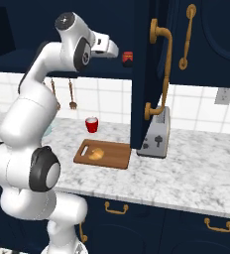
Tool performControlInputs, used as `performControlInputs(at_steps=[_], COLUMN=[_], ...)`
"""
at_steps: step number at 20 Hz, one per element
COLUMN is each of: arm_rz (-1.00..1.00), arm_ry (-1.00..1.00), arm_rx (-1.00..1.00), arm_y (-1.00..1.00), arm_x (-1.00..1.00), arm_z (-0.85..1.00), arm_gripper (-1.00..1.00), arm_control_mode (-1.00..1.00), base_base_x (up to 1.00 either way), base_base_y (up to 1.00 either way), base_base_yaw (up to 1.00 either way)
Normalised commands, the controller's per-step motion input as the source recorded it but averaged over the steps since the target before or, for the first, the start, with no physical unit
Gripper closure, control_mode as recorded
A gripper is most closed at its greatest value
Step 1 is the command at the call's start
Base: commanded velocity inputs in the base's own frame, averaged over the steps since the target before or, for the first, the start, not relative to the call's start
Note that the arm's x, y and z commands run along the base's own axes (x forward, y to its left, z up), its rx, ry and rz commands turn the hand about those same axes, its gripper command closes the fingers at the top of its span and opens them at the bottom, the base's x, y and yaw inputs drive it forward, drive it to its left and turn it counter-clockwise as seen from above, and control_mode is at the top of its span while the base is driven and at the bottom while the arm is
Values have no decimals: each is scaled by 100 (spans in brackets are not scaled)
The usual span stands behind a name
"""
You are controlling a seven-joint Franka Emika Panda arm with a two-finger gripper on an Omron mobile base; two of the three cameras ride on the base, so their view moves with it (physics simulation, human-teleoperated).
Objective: From the different types of pastries on the counter, select a croissant and place it on the cutting board. Then retrieve a jar of jam from the cabinet and place it alongside the croissant on the cutting board.
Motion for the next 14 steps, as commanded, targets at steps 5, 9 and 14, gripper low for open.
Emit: performControlInputs(at_steps=[5, 9, 14], arm_rz=[-3, -5, -5], arm_ry=[-12, 0, 1], arm_rx=[0, 0, 0], arm_y=[-44, -37, -27], arm_x=[-55, 11, 41], arm_z=[-1, -1, -1], arm_gripper=[-100, -100, -100], arm_control_mode=[-100, -100, -100], base_base_x=[0, 0, 0], base_base_y=[0, 0, 0], base_base_yaw=[0, 0, 0])
